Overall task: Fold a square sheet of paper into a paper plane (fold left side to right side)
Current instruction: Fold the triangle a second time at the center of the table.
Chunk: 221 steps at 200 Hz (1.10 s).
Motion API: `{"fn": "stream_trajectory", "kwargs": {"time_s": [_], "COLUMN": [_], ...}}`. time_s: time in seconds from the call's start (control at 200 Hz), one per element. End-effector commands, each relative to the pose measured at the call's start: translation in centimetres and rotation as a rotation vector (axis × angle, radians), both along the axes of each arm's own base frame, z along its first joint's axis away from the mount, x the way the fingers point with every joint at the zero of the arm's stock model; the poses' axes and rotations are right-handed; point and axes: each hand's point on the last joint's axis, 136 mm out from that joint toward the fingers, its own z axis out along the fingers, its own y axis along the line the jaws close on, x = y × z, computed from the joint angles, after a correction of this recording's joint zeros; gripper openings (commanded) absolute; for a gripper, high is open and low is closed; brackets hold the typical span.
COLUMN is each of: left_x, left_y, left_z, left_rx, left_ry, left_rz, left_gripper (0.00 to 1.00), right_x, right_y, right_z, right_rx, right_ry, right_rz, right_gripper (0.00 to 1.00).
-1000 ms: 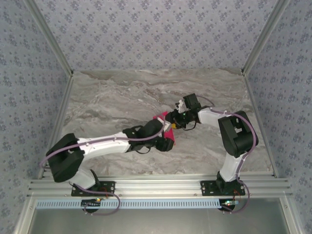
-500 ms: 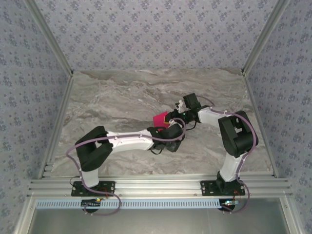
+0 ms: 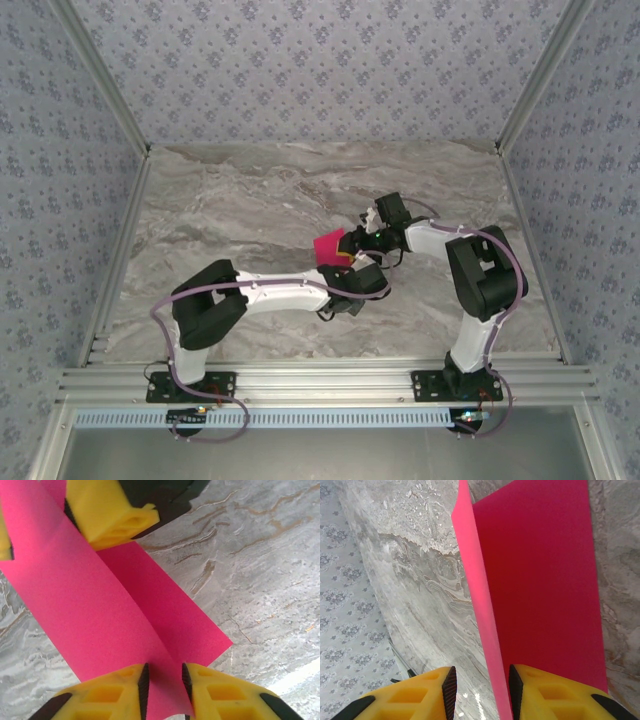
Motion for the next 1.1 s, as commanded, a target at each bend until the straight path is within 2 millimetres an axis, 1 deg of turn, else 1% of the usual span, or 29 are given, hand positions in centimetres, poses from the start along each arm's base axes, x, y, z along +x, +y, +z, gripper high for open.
{"fn": "stream_trajectory", "kwargs": {"time_s": [0.0,0.13,0.285,0.39,0.52,0.605,0.7,0.745,0.814,0.874,0.949,1.044,1.099], "left_x": [0.1,0.0,0.0,0.2,0.1,0.0,-0.1,0.1,0.2,0.3,0.5,0.9,1.2], "left_y": [-0.3,-0.1,0.4,1.0,0.8,0.4,0.1,0.1,0.0,0.1,0.0,0.4,0.9], "left_z": [2.0,2.5,3.0,3.0,3.0,3.2,3.3,3.4,3.7,3.9,4.3,4.2,4.0], "left_rx": [-0.020,-0.040,-0.049,-0.055,-0.136,-0.205,-0.292,-0.341,-0.427,-0.496,-0.585,-0.658,-0.685], "left_ry": [-0.038,-0.043,-0.046,-0.025,0.034,0.073,0.128,0.155,0.209,0.248,0.306,0.372,0.399], "left_rz": [-0.007,-0.005,-0.003,0.004,-0.010,-0.022,-0.024,-0.017,-0.015,-0.014,-0.024,-0.019,-0.011], "left_gripper": [0.21,0.14,0.08,0.05,0.03,0.03,0.03,0.03,0.04,0.04,0.05,0.05,0.04], "right_x": [0.1,0.2,0.5,1.0,1.8,2.4,2.6,2.6,2.1,1.6,0.3,-1.5,-2.4], "right_y": [0.1,-0.1,-0.1,-0.1,-0.5,-1.2,-2.5,-3.3,-4.5,-5.3,-5.9,-5.8,-5.7], "right_z": [-0.1,-0.2,0.3,1.4,3.4,5.2,6.8,7.3,7.6,7.6,6.9,5.6,4.6], "right_rx": [-0.014,-0.025,-0.018,-0.008,0.009,0.016,0.013,0.002,-0.018,-0.033,-0.054,-0.054,-0.059], "right_ry": [0.012,0.010,-0.012,-0.046,-0.108,-0.163,-0.205,-0.236,-0.261,-0.268,-0.259,-0.222,-0.198], "right_rz": [0.016,0.018,0.020,0.025,0.022,0.008,-0.022,-0.026,-0.041,-0.050,-0.048,-0.038,-0.036], "right_gripper": [0.37,0.37,0.37,0.39,0.43,0.50,0.58,0.61,0.63,0.63,0.60,0.50,0.41]}}
